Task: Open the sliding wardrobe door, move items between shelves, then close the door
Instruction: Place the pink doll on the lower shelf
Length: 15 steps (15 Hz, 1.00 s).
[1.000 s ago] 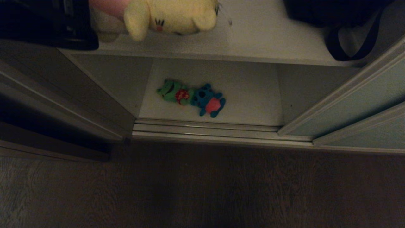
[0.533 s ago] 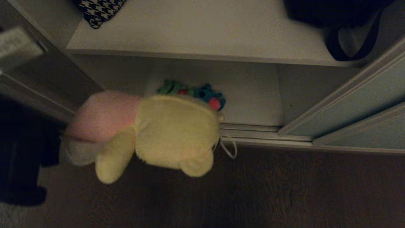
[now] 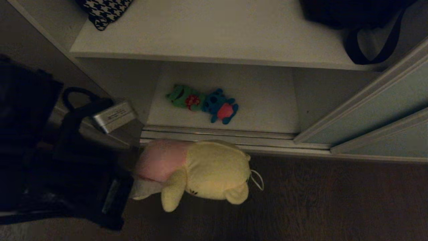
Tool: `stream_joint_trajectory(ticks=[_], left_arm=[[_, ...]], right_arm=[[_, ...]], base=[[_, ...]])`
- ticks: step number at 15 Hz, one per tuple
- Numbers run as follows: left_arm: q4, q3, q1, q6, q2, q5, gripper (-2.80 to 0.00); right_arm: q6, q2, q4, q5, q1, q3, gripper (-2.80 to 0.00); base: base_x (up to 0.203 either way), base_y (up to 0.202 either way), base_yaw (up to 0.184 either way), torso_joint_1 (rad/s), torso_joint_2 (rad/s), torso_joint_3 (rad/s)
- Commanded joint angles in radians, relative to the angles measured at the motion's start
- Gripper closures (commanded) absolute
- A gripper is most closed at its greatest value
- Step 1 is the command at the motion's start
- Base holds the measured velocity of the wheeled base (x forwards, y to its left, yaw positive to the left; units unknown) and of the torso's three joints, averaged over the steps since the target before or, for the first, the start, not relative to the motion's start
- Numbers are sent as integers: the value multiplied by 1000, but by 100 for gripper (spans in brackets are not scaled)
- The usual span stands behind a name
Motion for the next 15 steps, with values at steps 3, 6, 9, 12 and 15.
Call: stream_joint_trajectory(ticks=[3,6,9,12,15], left_arm=[[-198,-4,-7,-51,229,-2,0],[-328,-29,-8,-65,323,2,0],[-427,-69,-6,-95,413,14,0],[-513,-147,-6,-104,517,56,0],[-523,-248,-10,-109,631,76,0]], right_arm=[[-1,0,0,0,0,0,0],[-2,0,0,0,0,0,0],[-2,0,0,0,0,0,0],[-2,0,0,0,0,-1,0],[-1,0,0,0,0,0,0]], base=[[0,0,0,0,0,0],[0,0,0,0,0,0],[0,0,0,0,0,0],[0,0,0,0,0,0],[0,0,0,0,0,0]])
